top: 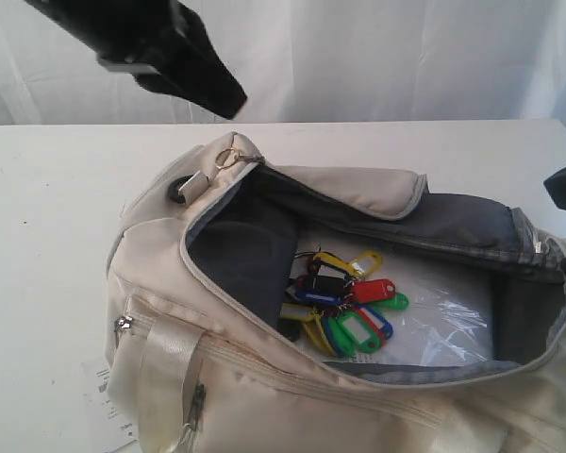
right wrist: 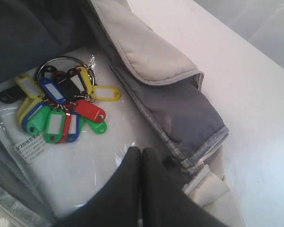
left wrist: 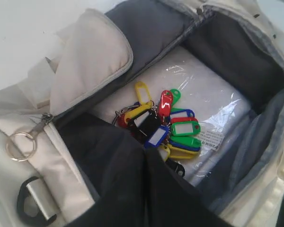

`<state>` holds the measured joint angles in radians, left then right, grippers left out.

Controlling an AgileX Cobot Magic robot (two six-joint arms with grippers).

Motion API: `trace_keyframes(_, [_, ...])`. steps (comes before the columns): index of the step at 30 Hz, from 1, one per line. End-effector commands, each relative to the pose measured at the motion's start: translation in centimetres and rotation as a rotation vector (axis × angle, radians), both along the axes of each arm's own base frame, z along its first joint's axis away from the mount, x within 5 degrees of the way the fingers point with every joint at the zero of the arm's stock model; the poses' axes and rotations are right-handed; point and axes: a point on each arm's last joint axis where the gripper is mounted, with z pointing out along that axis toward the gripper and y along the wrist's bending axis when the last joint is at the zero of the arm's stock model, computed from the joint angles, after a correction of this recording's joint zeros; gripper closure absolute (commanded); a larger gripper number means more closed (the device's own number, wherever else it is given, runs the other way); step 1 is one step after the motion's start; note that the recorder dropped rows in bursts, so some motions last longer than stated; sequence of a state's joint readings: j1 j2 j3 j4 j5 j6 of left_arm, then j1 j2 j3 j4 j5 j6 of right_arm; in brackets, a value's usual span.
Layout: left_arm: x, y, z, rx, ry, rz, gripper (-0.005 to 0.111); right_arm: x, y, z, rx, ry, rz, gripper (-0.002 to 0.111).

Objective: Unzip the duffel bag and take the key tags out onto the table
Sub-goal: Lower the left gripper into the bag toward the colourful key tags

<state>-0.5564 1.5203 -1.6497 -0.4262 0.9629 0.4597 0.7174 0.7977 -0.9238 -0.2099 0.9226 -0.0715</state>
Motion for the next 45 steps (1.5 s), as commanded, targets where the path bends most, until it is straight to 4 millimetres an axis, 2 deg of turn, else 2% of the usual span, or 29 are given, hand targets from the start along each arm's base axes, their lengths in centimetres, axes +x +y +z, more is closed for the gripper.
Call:
trace_keyframes(1, [0.7, -4.0, -2.9, 0.062, 0.075, -0.057, 0.107, 0.0, -0.1, -0.1, 0.002, -0.007, -0.004, 0.108])
trace_keyframes(4, [1.6, -6.0, -5.2, 0.086, 0.095, -0.07, 0.107, 0.0, -0.1, -0.1, 0.001, -0.005, -0.004, 0.108])
trace_keyframes(6, [3.0, -7.0, -7.2, 0.094, 0.104, -0.049, 0.107, 0.0, -0.1, -0.1, 0.012, 0.001, -0.015, 0.108])
trace_keyframes(11, [5.0, -8.5, -10.8, 0.117, 0.13, -0.023, 0.106, -0.1, -0.1, -0.1, 0.014, 0.011, -0.023, 0.108])
trace_keyframes(13, [5.4, -8.8, -12.3, 0.14, 0.157, -0.027, 0.097, -0.1, -0.2, -0.2, 0.013, 0.015, -0.026, 0.108])
trace_keyframes(17, [5.5, -9.9, -15.2, 0.22, 0.138, -0.188, 0.056, -0.1, -0.2, -0.2, 0.017, 0.02, -0.031, 0.108])
trace_keyframes(18, [5.3, -10.2, -15.7, 0.235, 0.124, -0.236, 0.05, -0.1, -0.2, -0.2, 0.017, 0.02, -0.031, 0.108])
trace_keyframes(21, [4.8, -11.3, -17.4, 0.303, 0.03, -0.41, 0.047, -0.1, -0.2, -0.2, 0.017, 0.02, -0.031, 0.108])
trace_keyframes(29, [5.3, -11.5, -18.2, 0.499, -0.168, -0.454, 0.048, -0.1, -0.2, -0.2, 0.017, 0.02, -0.031, 0.108])
trace_keyframes(33, [5.0, -12.1, -18.2, 0.467, -0.183, -0.454, 0.048, -0.1, -0.2, -0.2, 0.019, 0.021, -0.034, 0.108])
trace_keyframes(37, [3.7, -13.5, -18.1, 0.405, -0.173, -0.488, 0.048, -0.1, -0.2, -0.2, 0.021, 0.022, -0.035, 0.108])
trace_keyframes(42, [2.6, -14.6, -19.2, 0.422, -0.156, -0.54, 0.048, -0.1, -0.2, -0.2, 0.021, 0.022, -0.035, 0.108])
trace_keyframes(45, [2.2, -14.9, -19.8, 0.434, -0.133, -0.558, 0.054, -0.1, -0.2, -0.2, 0.021, 0.022, -0.035, 0.108])
